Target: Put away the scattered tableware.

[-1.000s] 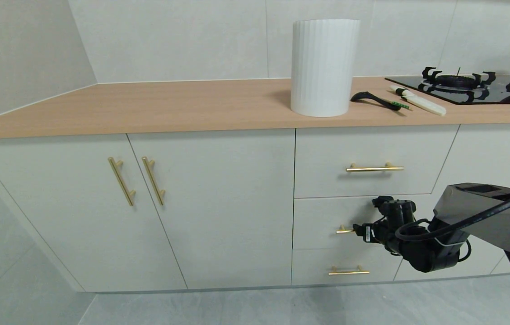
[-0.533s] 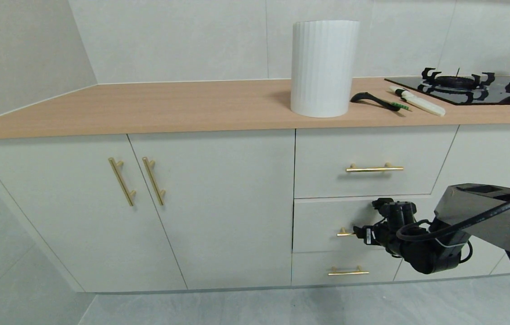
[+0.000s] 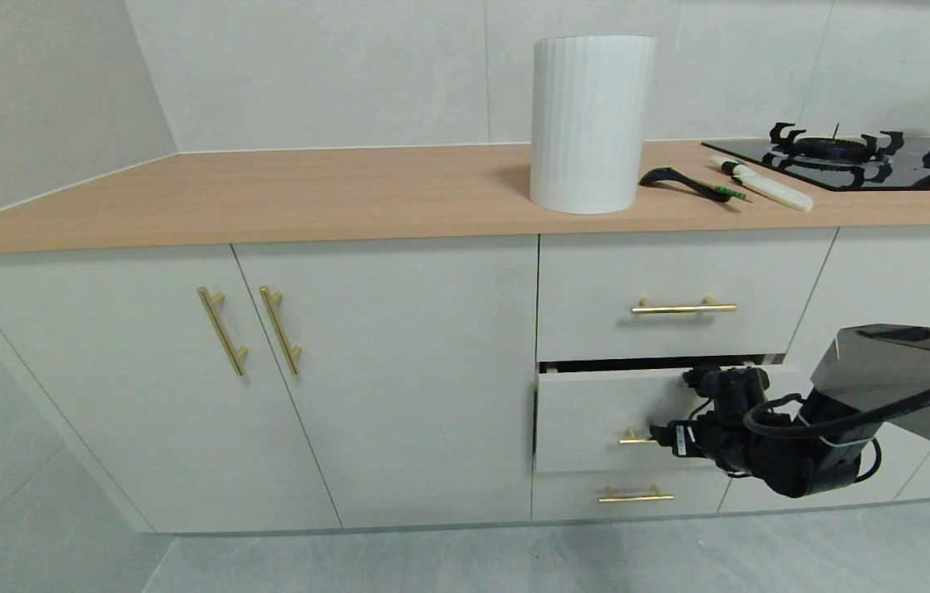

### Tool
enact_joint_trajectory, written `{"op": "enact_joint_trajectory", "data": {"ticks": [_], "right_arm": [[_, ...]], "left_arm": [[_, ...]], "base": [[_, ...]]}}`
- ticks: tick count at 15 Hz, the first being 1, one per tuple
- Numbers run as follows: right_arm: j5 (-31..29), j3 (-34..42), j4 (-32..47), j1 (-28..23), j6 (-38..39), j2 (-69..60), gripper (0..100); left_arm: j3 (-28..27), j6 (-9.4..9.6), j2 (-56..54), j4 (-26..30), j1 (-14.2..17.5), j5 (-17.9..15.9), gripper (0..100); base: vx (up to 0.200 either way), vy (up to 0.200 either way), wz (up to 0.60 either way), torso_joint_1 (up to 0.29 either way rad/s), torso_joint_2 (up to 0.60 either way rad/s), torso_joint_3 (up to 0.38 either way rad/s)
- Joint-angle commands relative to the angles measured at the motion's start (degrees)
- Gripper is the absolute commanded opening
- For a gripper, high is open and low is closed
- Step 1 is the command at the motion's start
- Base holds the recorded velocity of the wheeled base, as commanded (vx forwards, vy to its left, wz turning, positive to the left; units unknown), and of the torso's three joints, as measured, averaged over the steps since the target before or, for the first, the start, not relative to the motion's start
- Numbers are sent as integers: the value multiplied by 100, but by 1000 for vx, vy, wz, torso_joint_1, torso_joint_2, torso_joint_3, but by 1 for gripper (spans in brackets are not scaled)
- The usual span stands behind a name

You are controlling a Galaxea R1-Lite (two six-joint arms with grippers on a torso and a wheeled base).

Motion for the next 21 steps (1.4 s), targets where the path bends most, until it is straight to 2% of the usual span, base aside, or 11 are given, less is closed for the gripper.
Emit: {"op": "enact_joint_trajectory", "data": {"ticks": [1,5,8,12,16,18,21], "right_arm": [[212,372,509,3,-161,-850,100],[941,539,2680,99,-443,-2748,100],[959,547,3005,258,-434,-3495,100],[915,565,2566,328,-390,-3434,100],[185,750,1001,345,-390,-2564,100],[62,811,509,407,-381,-2282,100],[53,776,289,416,-363,-2028,100]], "left_arm": [[0,-4,9,-4,0,3,100],[0,-4,9,-4,0,3,100],[0,-4,9,-4,0,3,100],[0,-4,9,-4,0,3,100],[0,-4,9,-4,0,3,100],[0,-4,9,-4,0,3,100],[0,-4,9,-4,0,3,100]], "base": [[0,0,0,0,0,0],[0,0,0,0,0,0],[0,0,0,0,0,0],[0,0,0,0,0,0],[0,0,0,0,0,0],[0,0,0,0,0,0],[0,0,0,0,0,0]]}}
